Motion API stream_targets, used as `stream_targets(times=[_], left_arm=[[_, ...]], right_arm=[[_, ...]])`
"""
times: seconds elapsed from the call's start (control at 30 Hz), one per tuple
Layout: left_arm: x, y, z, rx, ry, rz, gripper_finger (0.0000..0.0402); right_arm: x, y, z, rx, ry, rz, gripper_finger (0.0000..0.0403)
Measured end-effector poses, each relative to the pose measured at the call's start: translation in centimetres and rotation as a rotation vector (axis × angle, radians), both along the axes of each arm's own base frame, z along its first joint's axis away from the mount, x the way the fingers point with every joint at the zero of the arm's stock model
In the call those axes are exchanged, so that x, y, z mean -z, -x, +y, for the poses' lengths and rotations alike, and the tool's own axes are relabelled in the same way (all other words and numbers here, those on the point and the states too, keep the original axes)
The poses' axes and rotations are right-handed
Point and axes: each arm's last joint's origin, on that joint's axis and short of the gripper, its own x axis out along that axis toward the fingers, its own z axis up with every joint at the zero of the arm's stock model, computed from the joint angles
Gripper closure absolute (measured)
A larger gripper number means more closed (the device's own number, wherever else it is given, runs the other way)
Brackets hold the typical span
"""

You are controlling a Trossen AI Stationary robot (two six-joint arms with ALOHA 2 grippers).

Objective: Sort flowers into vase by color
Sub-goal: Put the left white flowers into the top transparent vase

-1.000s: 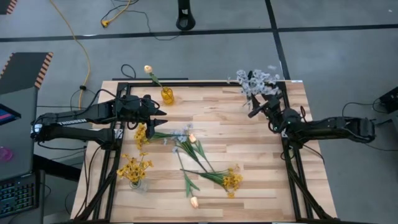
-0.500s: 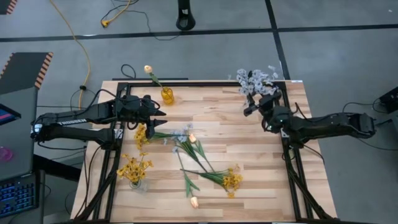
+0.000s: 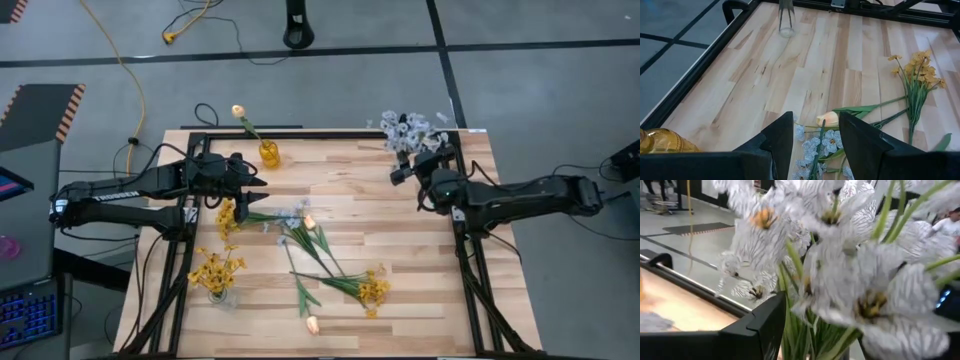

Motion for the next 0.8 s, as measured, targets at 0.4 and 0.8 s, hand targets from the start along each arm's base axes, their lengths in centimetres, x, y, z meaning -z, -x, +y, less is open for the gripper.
stream_targets(times=[0.4, 0.8], left_arm=[[0.0, 0.0, 0.0, 0.000, 0.000, 0.000, 0.0255], [0.0, 0.0, 0.0, 0.000, 0.000, 0.000, 0.0255]], right_arm=[[-1.1, 1.0, 0.8, -0.016, -0.132, 0.021, 0.0163], [-2.4, 1.9, 0.4, -0.078, -0.319, 0.073, 0.0163]])
